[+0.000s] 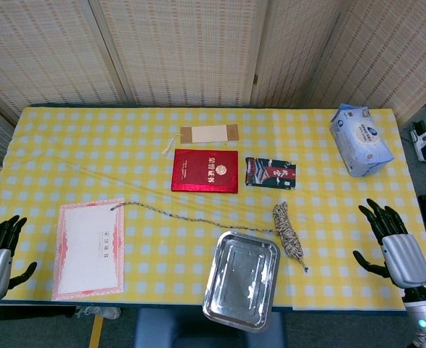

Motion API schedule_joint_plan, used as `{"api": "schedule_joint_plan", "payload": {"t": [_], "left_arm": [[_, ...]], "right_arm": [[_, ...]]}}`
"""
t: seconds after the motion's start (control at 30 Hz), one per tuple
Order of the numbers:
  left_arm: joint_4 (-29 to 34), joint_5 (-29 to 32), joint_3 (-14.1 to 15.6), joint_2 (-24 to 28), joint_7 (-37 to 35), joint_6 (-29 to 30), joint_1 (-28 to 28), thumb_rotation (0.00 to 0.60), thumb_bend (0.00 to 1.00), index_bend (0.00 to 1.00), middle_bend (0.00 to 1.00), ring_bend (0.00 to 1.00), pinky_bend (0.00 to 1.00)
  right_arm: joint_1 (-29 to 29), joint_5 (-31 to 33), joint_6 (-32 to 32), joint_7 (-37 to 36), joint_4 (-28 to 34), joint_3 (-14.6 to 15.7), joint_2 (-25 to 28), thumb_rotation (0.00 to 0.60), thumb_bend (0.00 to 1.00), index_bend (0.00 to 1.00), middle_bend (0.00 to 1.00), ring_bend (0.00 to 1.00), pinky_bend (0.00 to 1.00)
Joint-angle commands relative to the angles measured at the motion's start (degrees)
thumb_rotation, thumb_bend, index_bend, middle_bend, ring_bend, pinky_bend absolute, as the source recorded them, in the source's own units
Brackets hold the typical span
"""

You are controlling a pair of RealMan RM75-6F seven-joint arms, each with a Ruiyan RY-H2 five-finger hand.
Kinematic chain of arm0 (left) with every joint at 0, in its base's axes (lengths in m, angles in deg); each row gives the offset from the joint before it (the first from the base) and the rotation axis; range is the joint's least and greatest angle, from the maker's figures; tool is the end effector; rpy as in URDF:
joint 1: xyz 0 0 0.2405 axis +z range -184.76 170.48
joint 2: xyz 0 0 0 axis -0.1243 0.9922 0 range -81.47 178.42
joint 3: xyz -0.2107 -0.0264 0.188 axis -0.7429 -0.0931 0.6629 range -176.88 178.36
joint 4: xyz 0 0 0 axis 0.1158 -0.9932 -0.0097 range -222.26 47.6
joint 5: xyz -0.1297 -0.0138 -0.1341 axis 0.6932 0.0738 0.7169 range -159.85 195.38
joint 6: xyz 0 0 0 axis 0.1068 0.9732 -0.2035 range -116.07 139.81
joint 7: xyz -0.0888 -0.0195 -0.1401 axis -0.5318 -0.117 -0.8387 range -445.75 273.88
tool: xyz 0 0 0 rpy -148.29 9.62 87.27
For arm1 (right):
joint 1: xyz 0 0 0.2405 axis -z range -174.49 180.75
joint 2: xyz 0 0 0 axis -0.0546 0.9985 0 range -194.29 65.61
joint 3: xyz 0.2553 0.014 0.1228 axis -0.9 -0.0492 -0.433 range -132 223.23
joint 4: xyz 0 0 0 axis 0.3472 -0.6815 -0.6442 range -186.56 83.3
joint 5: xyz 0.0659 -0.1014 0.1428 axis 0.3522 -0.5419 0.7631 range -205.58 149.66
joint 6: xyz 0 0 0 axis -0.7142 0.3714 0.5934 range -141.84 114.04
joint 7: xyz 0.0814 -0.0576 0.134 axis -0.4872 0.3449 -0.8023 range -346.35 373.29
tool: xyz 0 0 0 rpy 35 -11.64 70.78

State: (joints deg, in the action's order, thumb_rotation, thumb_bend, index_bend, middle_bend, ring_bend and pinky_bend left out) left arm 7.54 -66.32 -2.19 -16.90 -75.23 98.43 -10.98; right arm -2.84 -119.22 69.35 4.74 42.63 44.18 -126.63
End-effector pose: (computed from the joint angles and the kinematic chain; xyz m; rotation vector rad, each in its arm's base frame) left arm -0.3244 0.1979 0.1869 -1.3765 -0.8204 -0.7996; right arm -0.3085 -0.2041 0.1850 1.4558 -1.0202 1.0420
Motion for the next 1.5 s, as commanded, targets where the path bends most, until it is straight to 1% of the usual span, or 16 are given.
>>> {"api": "schedule_joint_plan", "payload": {"t": [0.03, 0.17, 0.3, 0.47, 0.63, 0.73, 0.97, 1.1, 1.5], "left_arm": [[0.09, -0.11, 0.06, 0.01, 0.06, -0.04, -0.04, 0.6, 0.28, 0.11, 0.09, 0.12, 0.0], [0.28, -0.39, 0.23, 0.01, 0.12, -0.04, -0.04, 0.6, 0.28, 0.11, 0.09, 0.12, 0.0], [0.43, -0.52, 0.36, 0.04, 0.13, 0.02, 0.02, 0.6, 0.28, 0.11, 0.09, 0.12, 0.0], [0.54, -0.65, 0.63, 0.24, -0.05, 0.03, 0.19, 0.6, 0.28, 0.11, 0.09, 0.12, 0.0], [0.41, -0.44, 0.64, 0.37, -0.43, 0.28, 0.46, 0.6, 0.28, 0.11, 0.09, 0.12, 0.0], [0.38, -0.4, 0.76, 0.39, -0.48, 0.1, 0.48, 0.6, 0.28, 0.11, 0.09, 0.12, 0.0], [0.23, -0.27, 0.82, 0.47, -0.89, 0.15, 0.68, 0.6, 0.28, 0.11, 0.09, 0.12, 0.0], [0.19, -0.28, 0.94, 0.56, -1.14, 0.04, 0.73, 0.6, 0.28, 0.11, 0.09, 0.12, 0.0], [-0.12, -0.33, 1.04, 0.72, -1.94, -0.01, 0.89, 0.6, 0.28, 0.11, 0.09, 0.12, 0.0]], "right_arm": [[-0.78, 0.46, -1.79, -0.3, -0.12, 0.26, -0.07, 0.6, 0.32, 0.0, 0.0, 0.09, 0.0], [-2.15, 1.63, -4.96, 0.28, -0.01, 0.33, -0.36, 0.6, 0.32, 0.0, 0.0, 0.09, 0.0], [-4.1, 3.15, -9.18, 2.44, 0.44, 0.34, -1.31, 0.6, 0.32, 0.0, 0.0, 0.06, 0.0], [-7.0, 6.56, -14.9, 5.84, 0.21, -0.37, -4.2, 0.6, 0.32, 0.0, 0.0, 0.01, 0.0], [-9.21, 9.79, -19.08, 7.65, -0.95, -1.03, -7.21, 0.6, 0.32, 0.0, 0.0, 0.0, 0.0], [-10.16, 10.82, -20.31, 8.85, -1.91, -1.26, -9.47, 0.6, 0.32, 0.0, 0.0, 0.0, 0.0], [-11.25, 12.32, -20.78, 9.33, -4.59, -1.91, -14.65, 0.6, 0.27, 0.0, 0.0, 0.0, 0.0], [-11.86, 12.83, -21.36, 9.89, -6.07, -1.85, -17.0, 0.6, 0.27, 0.0, 0.0, 0.0, 0.0], [-13.4, 13.9, -22.29, 14.37, -10.97, -1.48, -22.3, 0.6, 0.27, 0.0, 0.0, 0.0, 0.0]]}}
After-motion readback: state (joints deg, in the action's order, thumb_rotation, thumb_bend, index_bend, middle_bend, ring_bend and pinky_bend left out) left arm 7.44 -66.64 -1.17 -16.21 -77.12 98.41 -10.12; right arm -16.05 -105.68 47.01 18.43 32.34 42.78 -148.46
